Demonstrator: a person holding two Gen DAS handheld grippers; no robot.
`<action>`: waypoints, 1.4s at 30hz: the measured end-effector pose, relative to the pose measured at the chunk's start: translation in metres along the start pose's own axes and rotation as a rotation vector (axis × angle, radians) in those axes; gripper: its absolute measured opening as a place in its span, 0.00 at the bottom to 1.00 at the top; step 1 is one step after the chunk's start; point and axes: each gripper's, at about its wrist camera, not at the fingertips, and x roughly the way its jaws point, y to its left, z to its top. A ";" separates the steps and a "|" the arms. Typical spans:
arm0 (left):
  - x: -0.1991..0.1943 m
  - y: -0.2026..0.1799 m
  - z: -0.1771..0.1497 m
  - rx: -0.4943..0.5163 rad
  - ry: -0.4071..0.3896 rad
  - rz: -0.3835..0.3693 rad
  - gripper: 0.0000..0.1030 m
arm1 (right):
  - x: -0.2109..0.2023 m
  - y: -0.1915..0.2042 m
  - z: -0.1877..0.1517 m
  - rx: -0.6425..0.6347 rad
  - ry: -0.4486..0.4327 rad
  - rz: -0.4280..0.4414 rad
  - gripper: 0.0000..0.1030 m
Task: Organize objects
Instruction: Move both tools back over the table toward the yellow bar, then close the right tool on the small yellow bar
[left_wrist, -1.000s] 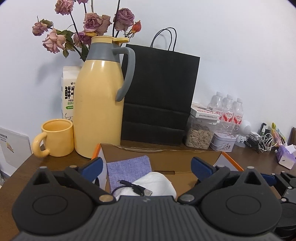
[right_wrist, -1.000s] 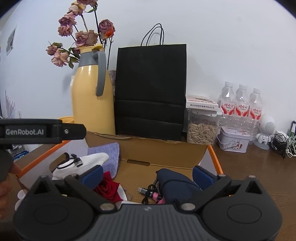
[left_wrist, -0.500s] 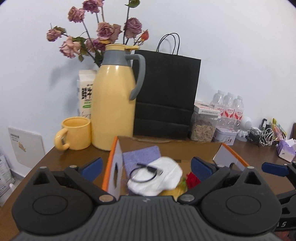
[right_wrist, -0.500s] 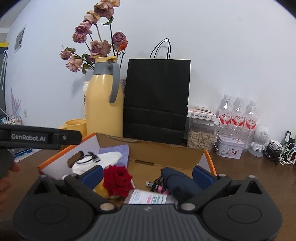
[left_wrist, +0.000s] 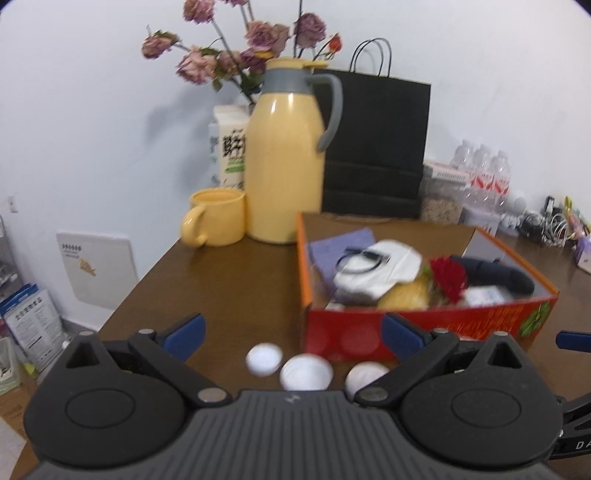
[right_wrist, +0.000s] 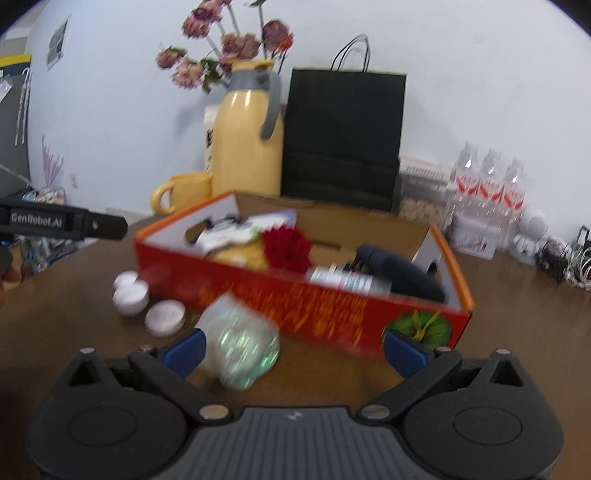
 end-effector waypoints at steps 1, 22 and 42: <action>-0.002 0.003 -0.003 -0.001 0.007 0.005 1.00 | 0.000 0.003 -0.004 -0.001 0.013 0.007 1.00; -0.017 0.039 -0.042 -0.025 0.096 0.027 1.00 | 0.004 0.037 -0.031 -0.024 0.121 0.123 0.26; 0.043 0.046 -0.023 0.057 0.127 0.120 1.00 | -0.004 0.003 -0.028 0.051 0.018 0.001 0.20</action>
